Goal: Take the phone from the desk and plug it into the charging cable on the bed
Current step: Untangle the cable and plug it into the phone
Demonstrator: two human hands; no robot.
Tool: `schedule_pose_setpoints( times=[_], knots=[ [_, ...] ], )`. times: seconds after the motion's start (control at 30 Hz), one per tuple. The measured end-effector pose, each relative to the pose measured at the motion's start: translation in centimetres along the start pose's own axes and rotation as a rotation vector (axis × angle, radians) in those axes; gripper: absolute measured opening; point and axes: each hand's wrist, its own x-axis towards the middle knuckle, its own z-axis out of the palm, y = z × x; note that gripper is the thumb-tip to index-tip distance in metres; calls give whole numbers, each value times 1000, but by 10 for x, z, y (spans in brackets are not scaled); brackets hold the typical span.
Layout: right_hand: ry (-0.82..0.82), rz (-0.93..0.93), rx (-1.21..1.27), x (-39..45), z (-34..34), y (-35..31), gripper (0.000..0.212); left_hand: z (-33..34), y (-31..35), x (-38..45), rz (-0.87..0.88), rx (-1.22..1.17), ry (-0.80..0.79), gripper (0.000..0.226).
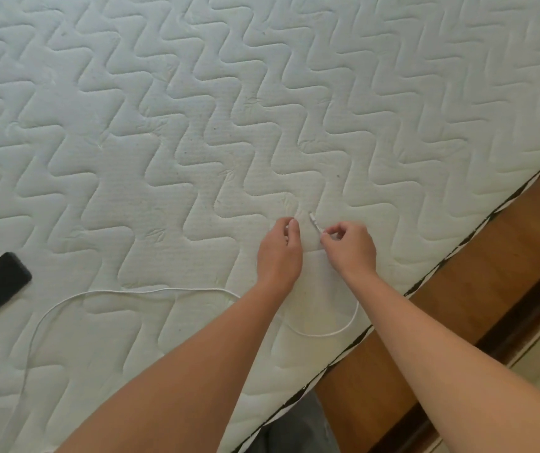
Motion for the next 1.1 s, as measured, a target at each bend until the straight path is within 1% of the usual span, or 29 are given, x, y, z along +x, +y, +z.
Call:
schedule_pose_setpoints(
  times=[0.23,0.37,0.47,0.57,0.63,0.83,1.1],
  knots=[
    [-21,-113,85,-12,34,-39,7,-47,-19,5,-50,-51,117,38],
    [-74,-164,-77,-16,55,-55,20,-77,-30,5,-78,-70,169,38],
    [-90,-181,-104,-19,67,-63,10,-102,-43,5,-89,-79,219,39],
    [-150,-237,-13,-30,83,-84,4,-124,-58,4,-125,-110,277,36],
    [-216,-281,60,-42,95,-104,3,-136,-67,0,-151,-123,305,39],
    [-377,-374,171,-71,124,-158,11,-175,-77,-9,-174,-121,365,39],
    [-494,-436,213,-96,149,-204,17,-241,-85,-11,-211,-72,492,35]
  ],
)
